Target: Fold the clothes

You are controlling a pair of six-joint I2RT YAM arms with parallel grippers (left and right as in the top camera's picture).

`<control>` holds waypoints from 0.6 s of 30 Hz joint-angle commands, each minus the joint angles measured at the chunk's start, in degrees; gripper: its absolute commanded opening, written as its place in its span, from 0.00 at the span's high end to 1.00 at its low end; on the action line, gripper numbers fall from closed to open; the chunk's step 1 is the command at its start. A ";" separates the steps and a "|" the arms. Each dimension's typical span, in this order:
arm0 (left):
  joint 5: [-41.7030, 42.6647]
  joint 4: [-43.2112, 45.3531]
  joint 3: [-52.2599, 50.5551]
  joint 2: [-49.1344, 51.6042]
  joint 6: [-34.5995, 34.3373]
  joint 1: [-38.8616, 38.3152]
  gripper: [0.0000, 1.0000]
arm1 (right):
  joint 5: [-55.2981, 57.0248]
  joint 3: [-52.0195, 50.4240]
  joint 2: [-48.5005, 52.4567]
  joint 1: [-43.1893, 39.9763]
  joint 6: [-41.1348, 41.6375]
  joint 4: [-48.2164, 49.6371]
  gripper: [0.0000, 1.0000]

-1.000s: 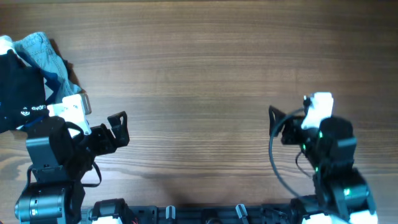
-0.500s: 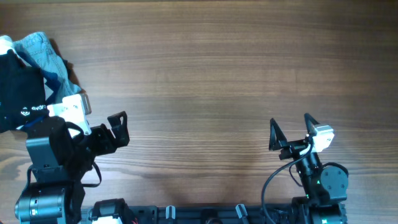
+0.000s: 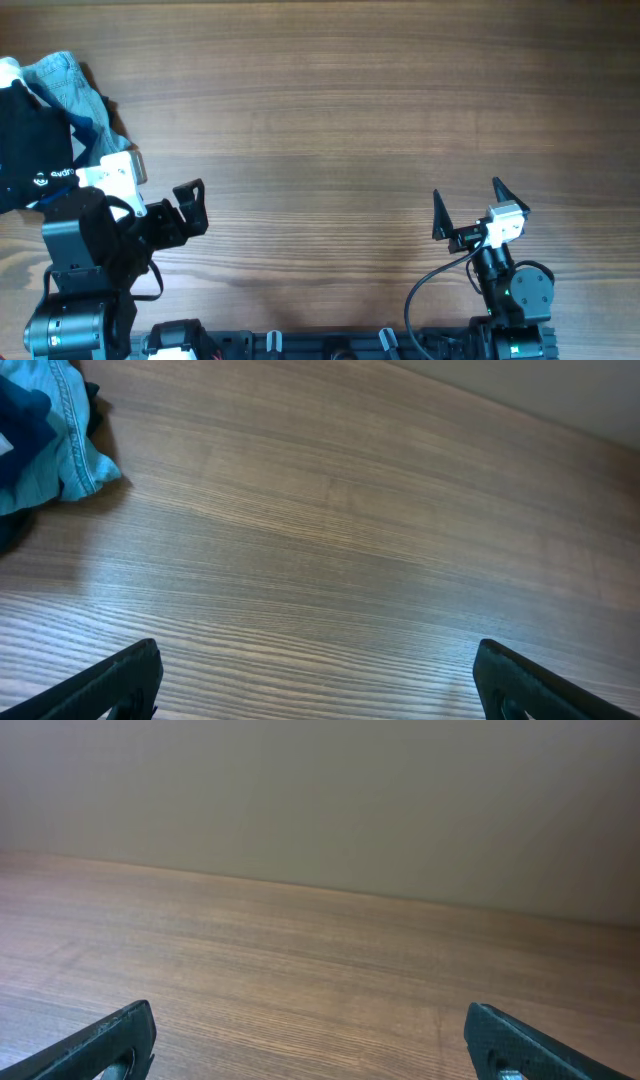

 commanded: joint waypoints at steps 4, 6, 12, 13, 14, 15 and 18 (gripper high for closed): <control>0.07 0.15 -0.33 -0.09 -0.55 0.13 0.00 | 0.98 -0.07 -0.61 -0.24 -1.14 0.35 0.00; 0.07 0.15 -0.33 -0.09 -0.55 0.13 0.00 | 0.96 -0.07 -0.61 -0.24 -1.14 0.33 0.00; 0.07 0.17 -0.33 -0.09 -0.55 0.13 0.00 | 0.96 -0.07 -0.61 -0.24 -1.14 0.33 0.00; 0.07 0.17 -0.33 -0.09 -0.55 0.13 0.00 | 0.96 -0.07 -0.61 -0.22 -1.14 0.35 0.00; 0.07 0.15 -0.33 -0.09 -0.55 0.13 0.00 | 0.96 -0.07 -0.61 -0.24 -1.14 0.35 0.00; 0.07 0.20 -0.33 -0.20 -0.55 0.11 0.00 | 0.96 -0.07 -0.61 -0.24 -1.14 0.33 0.00; -0.13 -3.63 -0.98 -4.00 -0.55 0.92 0.00 | 0.96 -0.07 -0.61 -0.24 -1.14 0.35 0.00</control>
